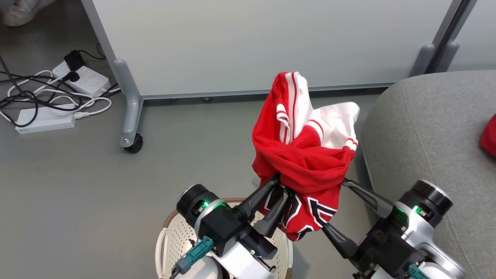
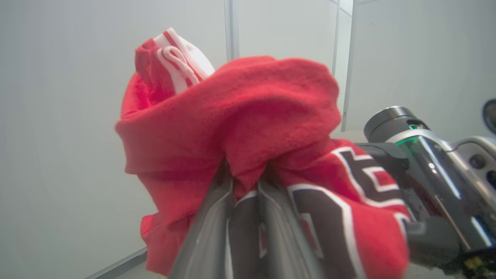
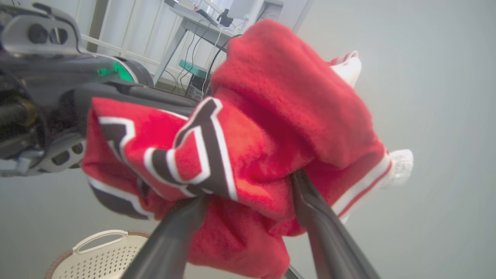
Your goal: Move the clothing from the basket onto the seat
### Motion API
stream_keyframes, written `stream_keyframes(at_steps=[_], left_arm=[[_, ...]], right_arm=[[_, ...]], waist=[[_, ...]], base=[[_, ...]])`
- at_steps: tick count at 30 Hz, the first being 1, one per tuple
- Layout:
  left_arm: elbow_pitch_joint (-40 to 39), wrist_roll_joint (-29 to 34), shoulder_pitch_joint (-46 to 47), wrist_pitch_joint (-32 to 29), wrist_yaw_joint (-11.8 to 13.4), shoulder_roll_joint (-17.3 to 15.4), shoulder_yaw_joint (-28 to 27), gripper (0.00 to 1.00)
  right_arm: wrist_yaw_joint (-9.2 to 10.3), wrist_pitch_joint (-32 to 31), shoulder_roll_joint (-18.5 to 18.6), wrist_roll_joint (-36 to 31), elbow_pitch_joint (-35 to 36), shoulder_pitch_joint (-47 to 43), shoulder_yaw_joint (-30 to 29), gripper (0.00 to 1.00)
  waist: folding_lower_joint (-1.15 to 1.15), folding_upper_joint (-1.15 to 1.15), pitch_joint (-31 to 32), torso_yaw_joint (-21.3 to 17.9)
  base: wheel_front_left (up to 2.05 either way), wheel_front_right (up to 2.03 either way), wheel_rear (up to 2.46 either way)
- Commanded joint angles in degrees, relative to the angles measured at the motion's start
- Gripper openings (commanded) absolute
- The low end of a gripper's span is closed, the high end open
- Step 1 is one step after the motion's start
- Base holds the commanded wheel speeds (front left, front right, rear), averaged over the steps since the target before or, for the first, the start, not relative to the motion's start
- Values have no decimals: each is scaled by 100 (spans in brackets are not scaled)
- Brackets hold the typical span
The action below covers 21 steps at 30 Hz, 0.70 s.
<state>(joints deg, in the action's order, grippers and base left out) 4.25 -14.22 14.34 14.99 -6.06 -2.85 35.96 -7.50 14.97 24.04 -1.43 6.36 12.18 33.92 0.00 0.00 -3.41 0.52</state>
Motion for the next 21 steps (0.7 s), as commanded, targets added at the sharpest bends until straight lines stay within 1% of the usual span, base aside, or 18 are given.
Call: stream_keyframes(at_steps=[1,7,13,14,15,16,18,21], left_arm=[[35,-37,73,27,-54,-10,53,0],[144,-58,76,27,-92,-7,197,0],[225,-113,46,13,-122,0,382,0],[234,-123,40,13,-127,0,402,0],[237,-133,33,13,-129,0,421,0],[244,-136,26,13,-131,0,434,0],[267,-135,10,7,-137,-6,458,0],[294,-147,-10,-1,-142,-4,463,0]], right_arm=[[1,8,33,69,-62,94,103,100],[0,8,4,241,-190,308,447,100],[0,12,-109,270,-252,352,458,100],[0,12,-121,291,-277,330,456,71],[0,13,-137,302,-299,313,452,30],[1,13,-193,399,-345,262,402,0],[2,15,-238,492,-359,242,291,0],[1,21,-246,516,-335,240,290,0]], waist=[[0,0,9,18],[0,0,38,41],[0,0,86,68],[0,0,99,71],[0,0,106,73],[0,0,113,74],[0,0,124,79],[0,0,136,81]], base=[[0,0,0],[0,0,0],[0,0,0],[0,0,0],[0,0,0],[0,0,0],[0,0,0],[0,0,0]])
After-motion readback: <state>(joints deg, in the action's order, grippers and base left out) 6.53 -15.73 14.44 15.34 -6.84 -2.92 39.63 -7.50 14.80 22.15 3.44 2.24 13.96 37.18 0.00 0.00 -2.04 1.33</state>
